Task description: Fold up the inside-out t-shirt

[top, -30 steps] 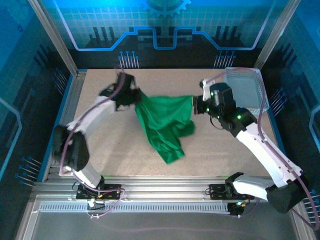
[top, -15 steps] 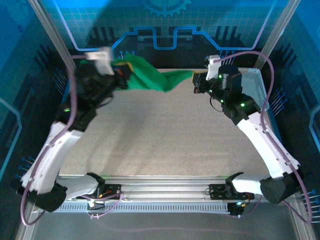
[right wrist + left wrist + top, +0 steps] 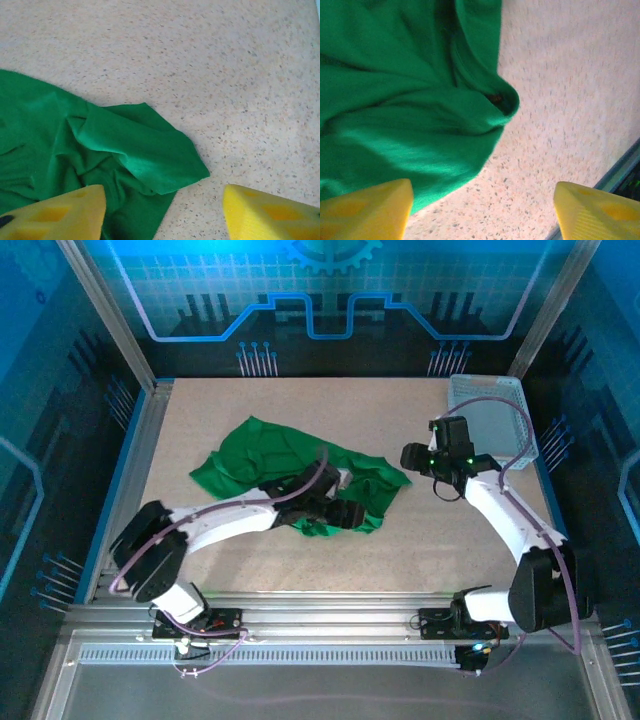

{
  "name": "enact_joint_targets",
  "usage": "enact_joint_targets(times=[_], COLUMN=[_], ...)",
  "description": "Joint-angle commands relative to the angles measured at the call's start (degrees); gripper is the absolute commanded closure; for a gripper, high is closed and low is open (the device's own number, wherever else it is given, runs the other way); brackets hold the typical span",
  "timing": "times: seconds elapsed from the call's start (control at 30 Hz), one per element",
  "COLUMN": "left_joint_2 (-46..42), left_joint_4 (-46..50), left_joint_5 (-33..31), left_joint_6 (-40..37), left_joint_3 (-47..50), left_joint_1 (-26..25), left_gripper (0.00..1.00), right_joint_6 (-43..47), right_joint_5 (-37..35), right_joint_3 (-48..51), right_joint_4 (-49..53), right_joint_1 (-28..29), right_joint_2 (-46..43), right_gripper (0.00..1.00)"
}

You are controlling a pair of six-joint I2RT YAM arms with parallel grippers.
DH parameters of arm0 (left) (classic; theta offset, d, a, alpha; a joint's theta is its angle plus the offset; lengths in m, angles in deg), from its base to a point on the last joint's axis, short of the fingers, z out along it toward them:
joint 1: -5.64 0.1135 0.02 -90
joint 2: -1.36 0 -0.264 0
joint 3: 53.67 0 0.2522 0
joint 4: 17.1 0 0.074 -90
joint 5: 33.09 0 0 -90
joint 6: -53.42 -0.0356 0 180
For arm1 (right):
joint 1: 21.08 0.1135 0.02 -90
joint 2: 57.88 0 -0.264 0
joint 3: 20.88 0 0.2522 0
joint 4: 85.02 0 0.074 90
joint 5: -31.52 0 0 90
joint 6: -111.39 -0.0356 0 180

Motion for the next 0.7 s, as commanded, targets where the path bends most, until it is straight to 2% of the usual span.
enact_joint_targets(times=[0.0,0.13,0.2,0.3,0.43,0.53,0.67], left_joint_2=[-9.84,-12.0,-10.56,-6.34,-2.57,0.66,5.69], left_joint_4=[1.61,9.58,11.47,13.17,11.78,10.79,8.62], left_joint_5=[-7.08,-12.48,-12.12,-11.42,-7.12,-6.34,-5.7], left_joint_6=[0.72,2.9,3.51,3.64,3.36,3.99,4.57], left_joint_3=[1.65,3.63,4.18,3.09,2.42,3.22,4.05], left_joint_1=[5.19,13.58,18.55,22.86,23.23,22.75,22.72], left_gripper=[0.23,0.21,0.21,0.21,0.21,0.21,0.27], right_joint_6=[2.18,2.96,1.83,0.68,0.86,1.15,0.98], right_joint_5=[-1.19,0.39,1.45,1.24,0.93,0.36,-3.5], right_joint_3=[-1.12,-1.35,-1.2,-1.51,-1.3,-1.43,-4.17], right_joint_4=[1.22,1.55,0.83,0.08,-0.76,-1.06,0.63], right_joint_1=[3.62,11.56,16.84,23.96,30.61,34.65,38.15], right_joint_2=[-3.92,-3.27,-1.02,3.35,8.08,11.99,18.55], right_gripper=[0.33,0.31,0.3,0.31,0.31,0.28,0.28])
